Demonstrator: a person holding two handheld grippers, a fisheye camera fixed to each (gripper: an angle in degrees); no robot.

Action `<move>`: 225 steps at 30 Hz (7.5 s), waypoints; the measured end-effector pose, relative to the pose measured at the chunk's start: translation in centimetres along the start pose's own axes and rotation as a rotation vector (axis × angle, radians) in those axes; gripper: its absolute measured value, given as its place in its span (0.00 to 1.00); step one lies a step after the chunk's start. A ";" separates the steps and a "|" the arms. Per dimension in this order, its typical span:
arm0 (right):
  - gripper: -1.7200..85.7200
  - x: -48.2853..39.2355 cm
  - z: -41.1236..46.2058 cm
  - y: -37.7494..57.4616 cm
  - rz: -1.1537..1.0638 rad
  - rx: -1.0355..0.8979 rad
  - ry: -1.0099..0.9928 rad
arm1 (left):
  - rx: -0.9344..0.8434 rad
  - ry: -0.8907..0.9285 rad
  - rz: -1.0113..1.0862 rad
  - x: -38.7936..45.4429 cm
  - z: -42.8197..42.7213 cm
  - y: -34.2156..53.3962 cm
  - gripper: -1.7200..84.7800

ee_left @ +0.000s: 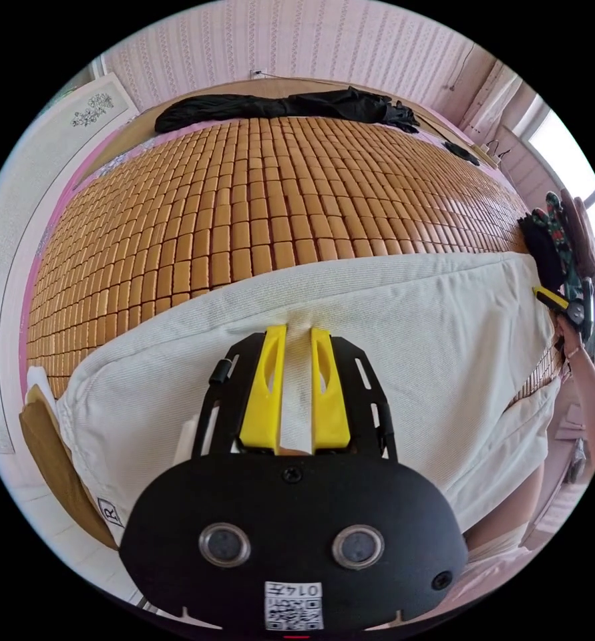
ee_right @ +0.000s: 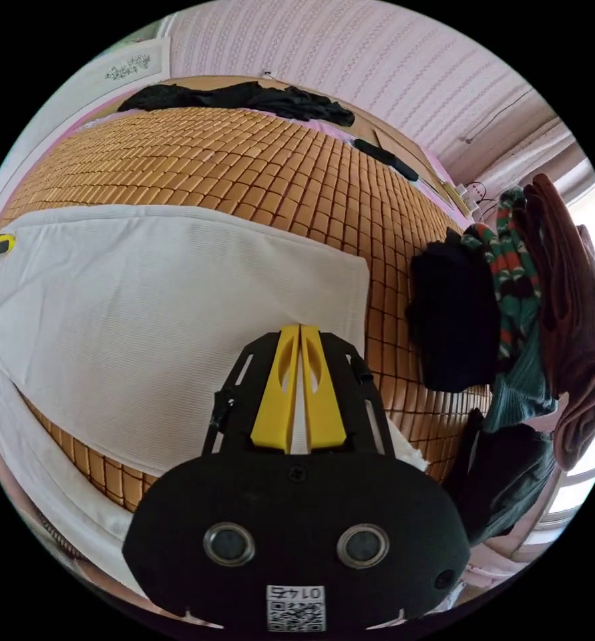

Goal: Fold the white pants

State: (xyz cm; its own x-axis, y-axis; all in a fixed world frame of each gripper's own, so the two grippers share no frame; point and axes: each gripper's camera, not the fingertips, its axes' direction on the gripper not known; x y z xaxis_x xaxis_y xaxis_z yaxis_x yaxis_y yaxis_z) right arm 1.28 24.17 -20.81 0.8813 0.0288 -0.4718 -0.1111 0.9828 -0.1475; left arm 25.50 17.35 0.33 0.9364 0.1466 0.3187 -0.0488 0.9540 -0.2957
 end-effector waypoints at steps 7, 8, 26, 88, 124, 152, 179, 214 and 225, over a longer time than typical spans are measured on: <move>0.02 3.7 -1.9 0.9 0.082 -0.066 -0.174 | 0.056 0.003 -0.009 -0.7 -1.6 1.2 0.10; 0.02 5.0 -3.6 2.8 0.125 -0.047 -0.213 | 0.035 0.040 -0.045 -1.2 -2.2 1.7 0.10; 0.09 11.3 -7.3 26.7 0.502 -0.089 -0.345 | -0.044 0.283 0.011 8.0 -10.3 25.6 0.08; 0.22 20.3 -11.0 48.0 1.057 -0.184 -0.620 | 0.337 0.436 -0.790 -31.8 -38.5 53.9 0.05; 0.16 20.7 -2.3 21.6 0.848 0.023 -0.636 | 0.327 0.276 -0.875 -34.0 -36.2 31.1 0.17; 0.11 23.7 -6.1 41.3 1.070 -0.029 -0.665 | -0.108 0.065 -0.393 -15.9 -27.6 32.4 0.10; 0.08 14.7 -7.5 30.8 0.696 -0.025 -0.560 | -0.025 0.204 0.401 19.0 -21.6 21.5 0.14; 0.01 -29.9 6.8 -8.5 -0.328 -0.416 -0.117 | -0.098 0.022 0.285 11.0 -5.6 12.8 0.09; 0.01 -42.0 -0.6 -10.1 -0.505 -0.092 -0.064 | 0.062 0.046 0.194 12.2 -8.5 18.2 0.02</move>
State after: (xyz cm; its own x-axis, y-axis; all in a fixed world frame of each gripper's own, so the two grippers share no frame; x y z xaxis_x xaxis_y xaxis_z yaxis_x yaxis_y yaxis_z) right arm -34.93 12.90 -0.05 0.8613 -0.4316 -0.2681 0.2983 0.8568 -0.4207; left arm 38.95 34.26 -8.81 0.9223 0.3182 0.2194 -0.2495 0.9236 -0.2911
